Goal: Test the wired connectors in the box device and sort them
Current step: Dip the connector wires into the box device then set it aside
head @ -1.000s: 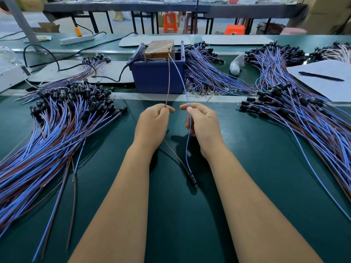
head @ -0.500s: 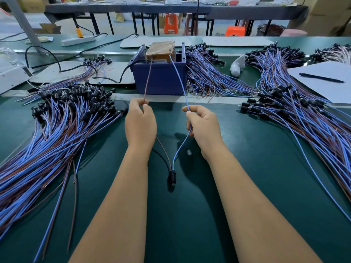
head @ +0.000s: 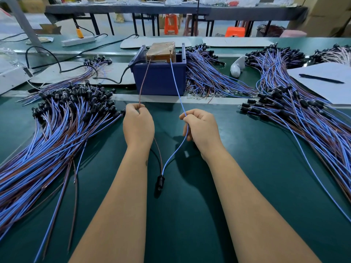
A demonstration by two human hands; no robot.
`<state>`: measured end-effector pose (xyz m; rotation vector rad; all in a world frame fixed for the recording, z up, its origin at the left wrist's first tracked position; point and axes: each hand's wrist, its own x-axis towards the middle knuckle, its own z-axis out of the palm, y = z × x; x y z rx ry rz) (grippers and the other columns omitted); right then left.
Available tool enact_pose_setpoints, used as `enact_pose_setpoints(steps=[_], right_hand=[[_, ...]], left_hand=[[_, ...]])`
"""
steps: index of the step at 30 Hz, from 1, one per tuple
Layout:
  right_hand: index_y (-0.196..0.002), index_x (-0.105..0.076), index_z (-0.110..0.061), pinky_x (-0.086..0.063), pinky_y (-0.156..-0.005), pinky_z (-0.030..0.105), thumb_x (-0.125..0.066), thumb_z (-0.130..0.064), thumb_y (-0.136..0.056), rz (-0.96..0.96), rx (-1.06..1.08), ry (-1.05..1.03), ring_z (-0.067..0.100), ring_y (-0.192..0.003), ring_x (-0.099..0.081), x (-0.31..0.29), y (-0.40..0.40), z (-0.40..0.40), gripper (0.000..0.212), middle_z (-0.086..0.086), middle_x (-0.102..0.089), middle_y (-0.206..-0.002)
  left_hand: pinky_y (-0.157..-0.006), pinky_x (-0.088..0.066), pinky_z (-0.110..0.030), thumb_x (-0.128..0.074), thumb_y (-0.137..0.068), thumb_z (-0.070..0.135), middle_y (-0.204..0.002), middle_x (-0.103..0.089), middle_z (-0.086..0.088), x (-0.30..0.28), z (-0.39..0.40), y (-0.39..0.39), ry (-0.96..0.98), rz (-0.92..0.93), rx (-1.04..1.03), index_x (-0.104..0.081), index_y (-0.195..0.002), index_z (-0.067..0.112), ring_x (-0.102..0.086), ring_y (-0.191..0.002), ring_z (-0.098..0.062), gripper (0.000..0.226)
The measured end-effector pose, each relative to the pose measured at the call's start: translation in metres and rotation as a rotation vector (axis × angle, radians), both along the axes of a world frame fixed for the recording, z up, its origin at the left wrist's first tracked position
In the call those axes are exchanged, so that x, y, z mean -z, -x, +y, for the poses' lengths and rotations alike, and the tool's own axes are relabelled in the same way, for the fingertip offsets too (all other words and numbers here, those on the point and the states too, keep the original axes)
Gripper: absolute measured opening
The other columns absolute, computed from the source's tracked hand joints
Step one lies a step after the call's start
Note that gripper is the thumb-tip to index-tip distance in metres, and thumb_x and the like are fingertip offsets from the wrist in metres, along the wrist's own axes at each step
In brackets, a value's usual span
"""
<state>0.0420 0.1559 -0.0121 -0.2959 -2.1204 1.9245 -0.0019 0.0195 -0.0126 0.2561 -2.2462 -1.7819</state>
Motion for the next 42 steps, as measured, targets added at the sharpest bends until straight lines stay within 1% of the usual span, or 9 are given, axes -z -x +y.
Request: enact_pose_setpoints(steps=[4, 9, 13, 19, 29, 33, 37, 39, 42], right_hand=[[-0.077, -0.062, -0.011, -0.037, -0.040, 0.020, -0.049, -0.007, -0.087, -0.003, -0.009, 0.003, 0.010, -0.039, -0.044, 0.0014, 0.0006, -0.0005, 0.017, -0.003, -0.051, -0.041], [-0.076, -0.059, -0.012, -0.035, -0.040, 0.019, -0.048, -0.007, -0.087, -0.001, -0.004, 0.011, 0.012, -0.035, -0.041, 0.0021, 0.0010, -0.0006, 0.016, -0.002, -0.052, -0.041], [-0.079, -0.061, -0.012, -0.037, -0.041, 0.018, -0.049, -0.008, -0.087, 0.006, -0.015, -0.005, 0.009, -0.037, -0.044, 0.0028, 0.0010, -0.0005, 0.016, -0.002, -0.052, -0.043], [-0.082, -0.065, -0.014, -0.037, -0.041, 0.017, -0.049, -0.008, -0.088, 0.019, -0.023, -0.010, 0.008, -0.040, -0.043, 0.0021, 0.0013, -0.0005, 0.018, -0.002, -0.049, -0.043], [-0.085, -0.065, -0.011, -0.037, -0.042, 0.019, -0.049, -0.006, -0.090, 0.013, -0.016, -0.014, 0.010, -0.042, -0.041, -0.0008, 0.0008, -0.0007, 0.017, -0.001, -0.048, -0.044], [-0.087, -0.066, -0.009, -0.038, -0.043, 0.018, -0.049, -0.007, -0.090, 0.010, -0.016, -0.023, 0.010, -0.043, -0.042, -0.0006, 0.0004, -0.0005, 0.017, 0.000, -0.049, -0.045], [-0.087, -0.067, -0.009, -0.038, -0.043, 0.017, -0.049, -0.007, -0.089, 0.009, -0.011, -0.032, 0.008, -0.041, -0.042, 0.0001, 0.0004, -0.0003, 0.018, -0.001, -0.048, -0.044], [-0.087, -0.067, -0.009, -0.038, -0.043, 0.016, -0.049, -0.007, -0.089, 0.010, -0.007, -0.042, 0.008, -0.040, -0.041, 0.0002, 0.0003, -0.0002, 0.018, -0.002, -0.048, -0.044], [-0.088, -0.067, -0.009, -0.038, -0.044, 0.016, -0.050, -0.007, -0.089, 0.012, -0.009, -0.046, 0.008, -0.040, -0.041, 0.0004, 0.0001, 0.0000, 0.018, -0.002, -0.048, -0.044]], left_hand=[[-0.062, -0.039, -0.033, -0.036, -0.094, 0.018, -0.090, -0.064, -0.005, -0.0013, 0.0005, 0.0005, -0.007, -0.013, -0.010, -0.049, -0.100, 0.022, -0.053, -0.072, -0.022, 0.016], [-0.067, -0.043, -0.036, -0.033, -0.095, 0.020, -0.092, -0.064, -0.007, -0.0014, 0.0007, 0.0008, -0.001, -0.026, -0.026, -0.050, -0.104, 0.017, -0.054, -0.077, -0.023, 0.019], [-0.060, -0.039, -0.034, -0.031, -0.096, 0.019, -0.086, -0.061, -0.005, -0.0011, 0.0008, -0.0008, -0.010, -0.028, -0.027, -0.048, -0.101, 0.018, -0.051, -0.070, -0.020, 0.018], [-0.051, -0.035, -0.028, -0.034, -0.092, 0.016, -0.065, -0.055, 0.003, -0.0066, 0.0014, -0.0020, -0.115, 0.066, -0.114, -0.045, -0.082, 0.027, -0.047, -0.054, -0.014, 0.018], [-0.052, -0.035, -0.028, -0.032, -0.088, 0.014, -0.065, -0.053, 0.003, -0.0099, -0.0007, -0.0022, -0.172, 0.143, -0.182, -0.045, -0.083, 0.028, -0.045, -0.055, -0.015, 0.020], [-0.049, -0.036, -0.021, -0.035, -0.089, 0.014, -0.069, -0.057, 0.003, -0.0085, -0.0016, -0.0016, -0.115, 0.120, -0.162, -0.049, -0.086, 0.030, -0.046, -0.054, -0.011, 0.022], [-0.054, -0.038, -0.029, -0.038, -0.090, 0.014, -0.075, -0.061, 0.000, -0.0054, -0.0011, -0.0003, -0.040, 0.133, -0.093, -0.058, -0.096, 0.024, -0.047, -0.058, -0.015, 0.023], [-0.052, -0.035, -0.029, -0.039, -0.089, 0.014, -0.070, -0.057, 0.002, -0.0038, -0.0003, 0.0000, -0.024, 0.139, -0.056, -0.060, -0.099, 0.023, -0.043, -0.054, -0.014, 0.025], [-0.052, -0.033, -0.029, -0.040, -0.088, 0.013, -0.061, -0.051, 0.005, -0.0030, 0.0014, -0.0005, -0.002, 0.144, -0.016, -0.061, -0.093, 0.025, -0.038, -0.050, -0.014, 0.025]])
